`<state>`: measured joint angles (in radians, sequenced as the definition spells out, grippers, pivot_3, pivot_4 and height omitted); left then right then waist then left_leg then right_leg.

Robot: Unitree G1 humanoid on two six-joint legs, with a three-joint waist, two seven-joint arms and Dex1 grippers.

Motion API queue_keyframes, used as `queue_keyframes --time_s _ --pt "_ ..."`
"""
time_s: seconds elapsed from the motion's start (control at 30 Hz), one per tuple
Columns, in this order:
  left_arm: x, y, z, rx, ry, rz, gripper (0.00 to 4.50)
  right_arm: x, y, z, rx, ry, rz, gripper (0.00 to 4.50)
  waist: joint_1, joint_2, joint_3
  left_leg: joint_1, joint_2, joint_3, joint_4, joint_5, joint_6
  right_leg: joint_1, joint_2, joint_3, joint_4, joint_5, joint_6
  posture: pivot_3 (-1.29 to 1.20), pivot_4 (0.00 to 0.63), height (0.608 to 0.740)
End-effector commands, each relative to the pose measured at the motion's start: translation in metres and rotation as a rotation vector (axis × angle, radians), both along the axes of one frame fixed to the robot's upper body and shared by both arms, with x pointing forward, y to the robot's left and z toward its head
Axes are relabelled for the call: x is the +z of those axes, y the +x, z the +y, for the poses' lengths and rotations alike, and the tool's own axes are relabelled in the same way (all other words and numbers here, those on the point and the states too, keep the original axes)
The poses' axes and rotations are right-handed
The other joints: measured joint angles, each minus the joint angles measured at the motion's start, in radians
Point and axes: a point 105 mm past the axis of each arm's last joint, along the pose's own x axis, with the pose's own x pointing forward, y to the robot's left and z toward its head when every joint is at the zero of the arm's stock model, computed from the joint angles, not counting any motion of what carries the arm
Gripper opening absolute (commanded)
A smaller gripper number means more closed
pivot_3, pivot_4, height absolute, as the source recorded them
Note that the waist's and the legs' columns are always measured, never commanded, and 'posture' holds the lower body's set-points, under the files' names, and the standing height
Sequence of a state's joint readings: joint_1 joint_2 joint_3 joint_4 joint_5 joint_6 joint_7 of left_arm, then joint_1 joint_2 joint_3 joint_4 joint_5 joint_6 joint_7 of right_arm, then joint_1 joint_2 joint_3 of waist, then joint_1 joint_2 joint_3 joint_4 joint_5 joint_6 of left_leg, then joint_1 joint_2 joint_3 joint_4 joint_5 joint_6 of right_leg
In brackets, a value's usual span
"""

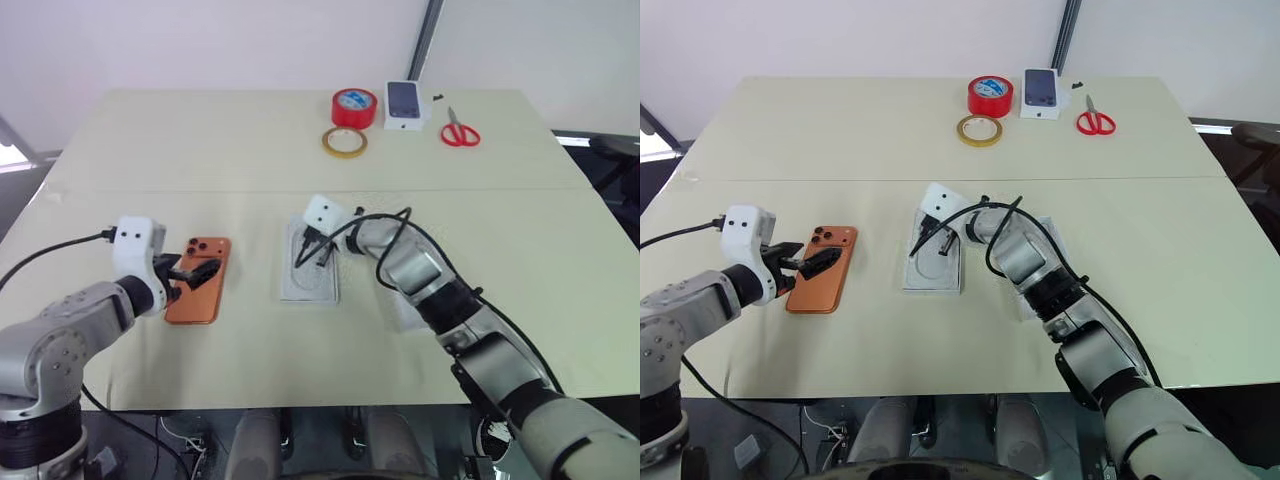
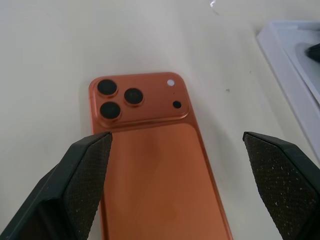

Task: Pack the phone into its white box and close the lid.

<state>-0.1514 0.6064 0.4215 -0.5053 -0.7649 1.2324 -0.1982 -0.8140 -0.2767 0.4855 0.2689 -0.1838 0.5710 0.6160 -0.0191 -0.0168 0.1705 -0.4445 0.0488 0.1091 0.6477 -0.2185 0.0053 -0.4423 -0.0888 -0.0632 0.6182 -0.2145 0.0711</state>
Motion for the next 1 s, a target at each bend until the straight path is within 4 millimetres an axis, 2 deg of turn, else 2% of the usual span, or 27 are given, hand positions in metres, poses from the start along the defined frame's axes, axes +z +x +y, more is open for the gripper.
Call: queue_keyframes --time_s 0.03,0.1,0.2,0.3,0.43,0.6,0.67,0.8,0.9,1.0 --pt "0.011 0.0 0.01 0.042 0.012 -0.061 4.4 0.025 -0.01 0.016 0.074 0.038 -0.086 0.05 0.0 0.0 0.0 0.0 0.0 0.0 0.0 0.0 0.0 0.0 0.0 0.0 0.0 0.0 0.0 0.0 0.15 0.74" --pt "0.011 0.0 0.014 0.06 0.01 -0.059 4.4 0.033 -0.014 0.022 0.104 0.058 -0.109 0.05 -0.002 0.0 0.0 0.0 0.0 0.0 0.0 0.0 0.0 0.0 0.0 0.0 0.0 0.0 0.0 0.0 0.15 0.74" --pt "0.008 0.002 0.029 0.129 -0.04 -0.037 4.4 0.047 -0.033 0.051 0.187 0.185 -0.043 0.05 -0.003 0.0 0.0 0.0 0.001 0.0 -0.001 0.0 0.0 -0.001 0.001 0.0 0.0 0.0 0.0 0.0 0.15 0.74" --pt "0.0 0.003 0.037 0.17 -0.091 0.02 4.45 0.048 -0.049 0.072 0.245 0.242 0.03 0.01 -0.002 0.0 0.0 0.0 0.002 0.0 -0.001 0.001 0.001 -0.001 0.003 -0.001 0.002 0.0 0.0 0.0 0.15 0.74" --pt "-0.011 0.003 0.035 0.161 -0.153 0.106 4.45 0.027 -0.065 0.09 0.308 0.155 0.098 0.01 0.005 -0.001 0.0 0.0 0.001 -0.001 0.0 0.001 0.0 0.0 0.002 -0.001 0.001 0.0 0.0 0.0 0.15 0.74" --pt "-0.026 0.001 0.03 0.135 -0.179 0.225 4.45 0.009 -0.076 0.108 0.375 0.055 0.13 0.01 0.002 -0.002 -0.001 0.0 -0.001 0.0 0.0 0.0 0.0 0.0 0.001 -0.001 0.0 0.0 0.0 0.0 0.15 0.74" --pt "-0.031 -0.001 0.022 0.101 -0.193 0.265 4.45 0.005 -0.079 0.114 0.394 0.032 0.149 0.01 0.001 -0.001 -0.001 0.0 -0.001 0.0 0.0 0.0 -0.001 0.0 0.001 -0.001 0.001 0.0 0.0 0.0 0.15 0.74" --pt "-0.037 -0.004 -0.009 -0.018 -0.25 0.308 4.45 0.0 -0.082 0.124 0.417 0.015 0.16 0.01 0.003 -0.001 -0.002 0.001 0.0 -0.001 -0.001 0.0 -0.001 0.0 0.001 -0.001 0.001 0.0 0.0 0.0 0.15 0.74" --pt "-0.039 -0.008 -0.032 -0.088 -0.285 0.327 4.45 -0.001 -0.081 0.126 0.417 0.008 0.154 0.01 0.007 -0.001 -0.002 0.001 -0.001 -0.001 -0.001 0.0 -0.001 -0.001 -0.002 -0.001 0.0 0.0 0.0 0.0 0.15 0.74" --pt "-0.044 -0.012 -0.046 -0.119 -0.299 0.337 4.45 -0.001 -0.08 0.123 0.418 0.004 0.145 0.01 0.008 -0.001 -0.003 0.001 -0.003 -0.001 -0.001 0.0 -0.001 -0.001 -0.006 -0.002 -0.001 0.0 0.0 0.0 0.15 0.74"
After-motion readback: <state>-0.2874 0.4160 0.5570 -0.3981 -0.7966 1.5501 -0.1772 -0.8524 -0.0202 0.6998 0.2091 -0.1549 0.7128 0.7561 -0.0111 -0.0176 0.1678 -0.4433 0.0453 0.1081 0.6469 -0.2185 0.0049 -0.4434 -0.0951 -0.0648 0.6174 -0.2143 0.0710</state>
